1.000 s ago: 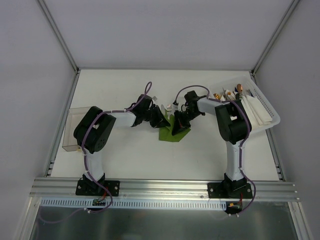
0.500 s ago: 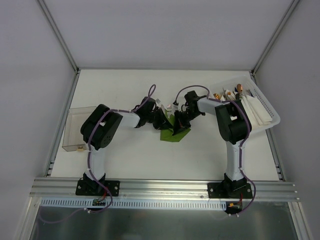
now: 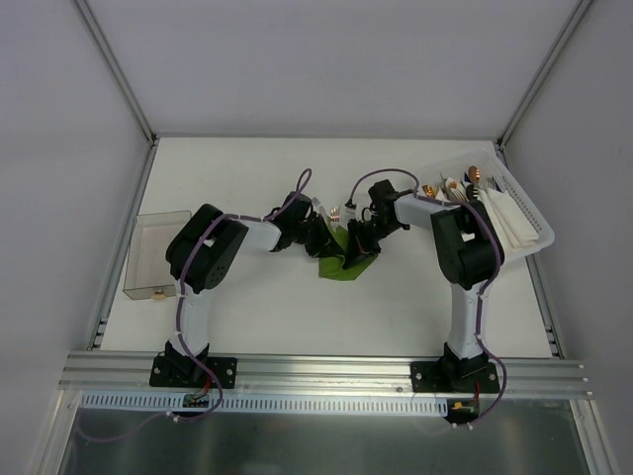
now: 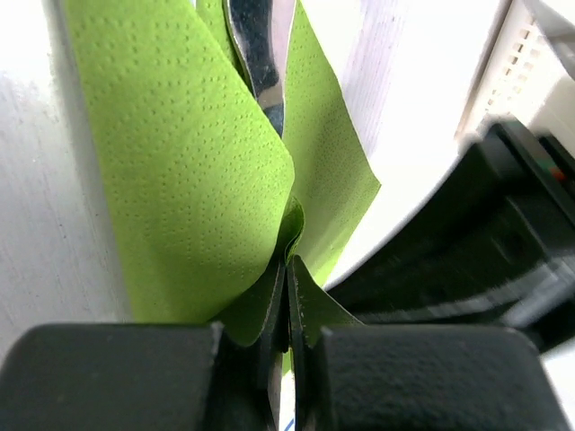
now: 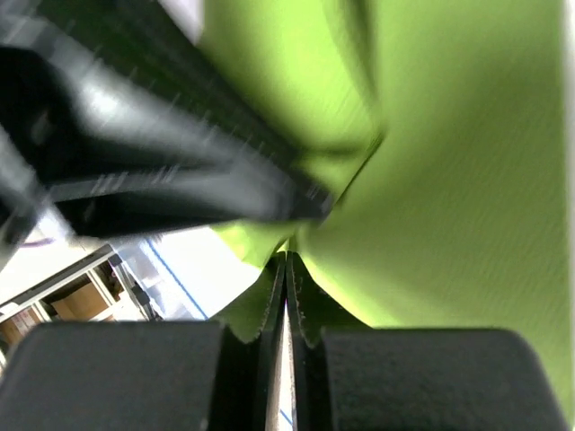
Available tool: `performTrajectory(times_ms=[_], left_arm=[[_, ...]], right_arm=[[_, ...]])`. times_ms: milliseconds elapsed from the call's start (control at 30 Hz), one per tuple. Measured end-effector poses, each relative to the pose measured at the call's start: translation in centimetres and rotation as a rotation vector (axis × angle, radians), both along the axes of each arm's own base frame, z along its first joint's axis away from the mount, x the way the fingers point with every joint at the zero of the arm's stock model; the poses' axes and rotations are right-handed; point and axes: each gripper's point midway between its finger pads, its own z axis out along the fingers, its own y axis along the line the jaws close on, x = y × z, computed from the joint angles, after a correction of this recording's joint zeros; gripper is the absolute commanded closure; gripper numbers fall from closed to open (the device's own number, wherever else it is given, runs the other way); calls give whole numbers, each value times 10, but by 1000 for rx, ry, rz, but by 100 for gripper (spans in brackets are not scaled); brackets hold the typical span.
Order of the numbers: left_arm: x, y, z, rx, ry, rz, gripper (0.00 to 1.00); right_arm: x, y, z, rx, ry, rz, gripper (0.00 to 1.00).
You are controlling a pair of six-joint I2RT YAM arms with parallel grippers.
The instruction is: Place the utensils on the paper napkin and roll it up
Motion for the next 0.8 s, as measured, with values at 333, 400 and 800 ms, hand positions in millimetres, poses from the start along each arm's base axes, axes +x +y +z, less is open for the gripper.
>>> performTrajectory(times_ms=[333,400,800], left_arm=[[4,-3,-2,34,24,8,86],[5,-3,-3,35,26,9,78],[9,-14,9,1,9,-4,46]], right_arm=[[-8,-8,57,81,-149,-4,96],[-5,-6,63,95,-171,-9,96],[4,8,51,69,-180,-55,99]])
